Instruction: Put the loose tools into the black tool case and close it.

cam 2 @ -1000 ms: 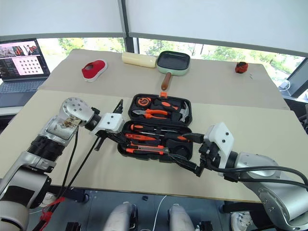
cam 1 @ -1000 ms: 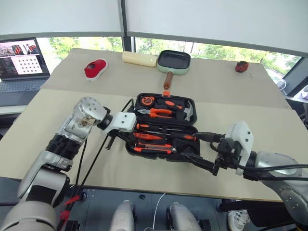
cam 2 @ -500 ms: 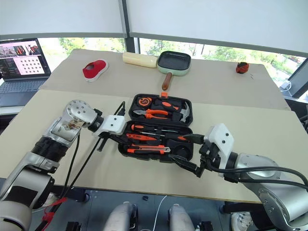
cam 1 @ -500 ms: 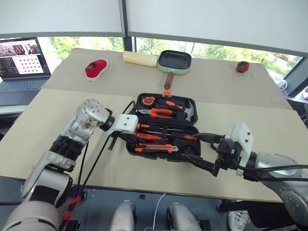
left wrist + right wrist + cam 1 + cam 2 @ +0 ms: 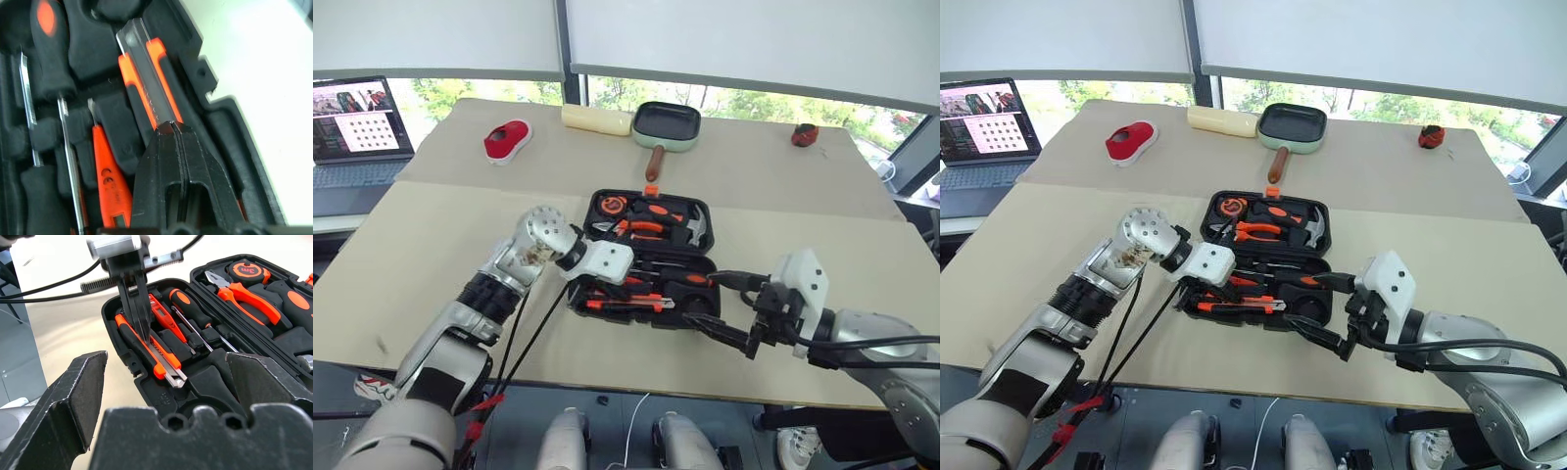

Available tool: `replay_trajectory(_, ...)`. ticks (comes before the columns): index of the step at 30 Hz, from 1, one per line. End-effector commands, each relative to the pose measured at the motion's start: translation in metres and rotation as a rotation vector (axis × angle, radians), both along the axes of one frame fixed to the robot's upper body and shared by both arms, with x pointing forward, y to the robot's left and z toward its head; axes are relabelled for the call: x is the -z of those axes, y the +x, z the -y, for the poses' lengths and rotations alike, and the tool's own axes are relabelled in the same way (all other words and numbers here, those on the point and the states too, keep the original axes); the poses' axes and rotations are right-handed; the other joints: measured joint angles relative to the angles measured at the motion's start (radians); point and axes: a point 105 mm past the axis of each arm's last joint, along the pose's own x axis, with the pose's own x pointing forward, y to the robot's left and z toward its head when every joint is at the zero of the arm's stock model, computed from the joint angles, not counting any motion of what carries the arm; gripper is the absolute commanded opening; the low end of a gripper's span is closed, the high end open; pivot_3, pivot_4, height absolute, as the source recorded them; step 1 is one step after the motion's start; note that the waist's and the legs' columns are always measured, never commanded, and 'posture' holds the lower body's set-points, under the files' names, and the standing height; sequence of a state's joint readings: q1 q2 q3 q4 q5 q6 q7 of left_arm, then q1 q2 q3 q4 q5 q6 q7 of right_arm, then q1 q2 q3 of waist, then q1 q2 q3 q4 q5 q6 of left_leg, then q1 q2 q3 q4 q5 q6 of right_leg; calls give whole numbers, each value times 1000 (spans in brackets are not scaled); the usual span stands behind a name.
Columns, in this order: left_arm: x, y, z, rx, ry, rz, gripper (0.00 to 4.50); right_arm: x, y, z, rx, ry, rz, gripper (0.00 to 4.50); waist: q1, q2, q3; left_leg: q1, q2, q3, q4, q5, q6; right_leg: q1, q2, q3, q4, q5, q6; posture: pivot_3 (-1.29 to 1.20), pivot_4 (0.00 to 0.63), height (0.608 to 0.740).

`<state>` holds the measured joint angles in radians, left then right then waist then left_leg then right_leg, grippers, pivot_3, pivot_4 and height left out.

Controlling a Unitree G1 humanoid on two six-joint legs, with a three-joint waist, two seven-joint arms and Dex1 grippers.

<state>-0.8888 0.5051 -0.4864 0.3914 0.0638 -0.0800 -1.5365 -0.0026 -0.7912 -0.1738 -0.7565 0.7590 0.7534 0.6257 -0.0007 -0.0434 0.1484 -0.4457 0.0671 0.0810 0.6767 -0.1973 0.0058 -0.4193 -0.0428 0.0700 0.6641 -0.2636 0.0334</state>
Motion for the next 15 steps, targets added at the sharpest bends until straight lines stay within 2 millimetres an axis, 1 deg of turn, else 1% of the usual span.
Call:
replay_trajectory(1, 24, -1, -7, 41, 106, 29, 19, -7, -3, 0, 11, -2, 45, 4500, 1, 0, 0, 0, 0, 0, 0, 0, 0, 1, 0, 0, 0, 0, 0, 0, 150, 740)
replay_trajectory(8, 41, -3, -5, 56, 125, 27, 19, -7, -3, 1, 17, -2, 44, 4500, 4, 1, -1, 6, 0, 0, 0, 0, 0, 8, 0, 0, -1, 0, 0, 0, 150, 740)
replay_trajectory(11, 44, -4, -3, 56, 122, 27, 19, -7, -3, 1, 16, -3, 42, 4500, 9, 1, -2, 10, 0, 0, 0, -1, 1, 12, -1, -1, -3, 0, 0, 0, 150, 740)
replay_trajectory(13, 42, -3, -2, 48, 107, 26, 19, -7, -3, 1, 15, -3, 42, 4500, 12, 2, -2, 12, 0, 0, 0, -1, 1, 15, -1, -1, -4, 0, 0, 0, 150, 740)
replay_trajectory(15, 22, 4, 1, 21, 42, 44, 19, -7, -3, 1, 11, -5, 40, 4500, 13, 2, -2, 12, 0, 0, 0, -1, 1, 15, -1, -1, -4, 0, 0, 0, 150, 740)
